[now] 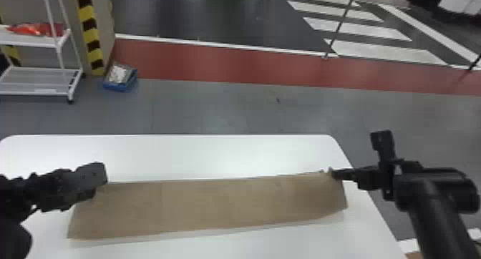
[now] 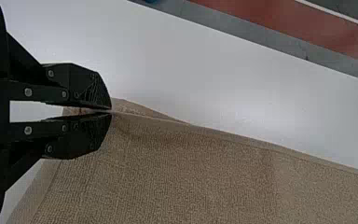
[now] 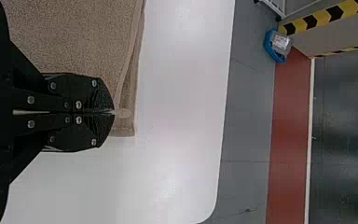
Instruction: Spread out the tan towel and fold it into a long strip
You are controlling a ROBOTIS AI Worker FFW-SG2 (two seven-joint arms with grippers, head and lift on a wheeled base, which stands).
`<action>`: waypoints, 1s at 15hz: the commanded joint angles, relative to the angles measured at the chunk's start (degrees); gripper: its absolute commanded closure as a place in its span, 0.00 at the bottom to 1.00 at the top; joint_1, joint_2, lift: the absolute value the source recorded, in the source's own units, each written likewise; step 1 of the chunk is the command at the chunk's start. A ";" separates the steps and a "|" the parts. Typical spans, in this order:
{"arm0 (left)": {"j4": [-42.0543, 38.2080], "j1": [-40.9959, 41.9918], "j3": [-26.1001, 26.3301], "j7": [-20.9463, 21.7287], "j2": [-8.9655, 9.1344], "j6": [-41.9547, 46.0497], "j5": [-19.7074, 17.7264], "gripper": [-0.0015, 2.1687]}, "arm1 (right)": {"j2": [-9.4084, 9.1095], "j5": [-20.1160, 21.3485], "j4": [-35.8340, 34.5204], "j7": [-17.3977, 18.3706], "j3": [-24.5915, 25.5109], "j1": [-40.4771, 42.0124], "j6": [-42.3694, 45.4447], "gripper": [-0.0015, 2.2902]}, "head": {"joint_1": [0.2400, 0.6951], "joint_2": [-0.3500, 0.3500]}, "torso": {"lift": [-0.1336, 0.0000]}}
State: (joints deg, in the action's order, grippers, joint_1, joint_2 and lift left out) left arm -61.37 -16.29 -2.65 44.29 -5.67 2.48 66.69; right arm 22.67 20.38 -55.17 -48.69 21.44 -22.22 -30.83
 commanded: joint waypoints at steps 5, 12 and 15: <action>-0.94 1.44 -0.16 -5.18 0.22 -1.21 -0.59 0.03 | 0.00 0.54 0.50 0.26 -0.44 -0.20 0.11 0.54 | 1.00 0.14 | 1.00; -5.25 3.72 -1.04 -6.76 0.05 -2.61 -1.12 0.04 | 0.35 -0.34 0.33 0.08 2.02 -1.60 -0.60 0.54 | 1.00 0.15 | 1.00; -6.48 4.87 -1.31 -6.76 0.05 -2.79 -1.38 0.04 | 0.27 1.33 2.88 1.49 0.79 -2.31 0.81 0.54 | 1.00 0.15 | 1.00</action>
State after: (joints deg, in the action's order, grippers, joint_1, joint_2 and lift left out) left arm -67.46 -11.88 -3.86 37.59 -5.62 -0.19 65.51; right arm 22.96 21.45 -53.82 -47.70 22.54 -24.15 -30.91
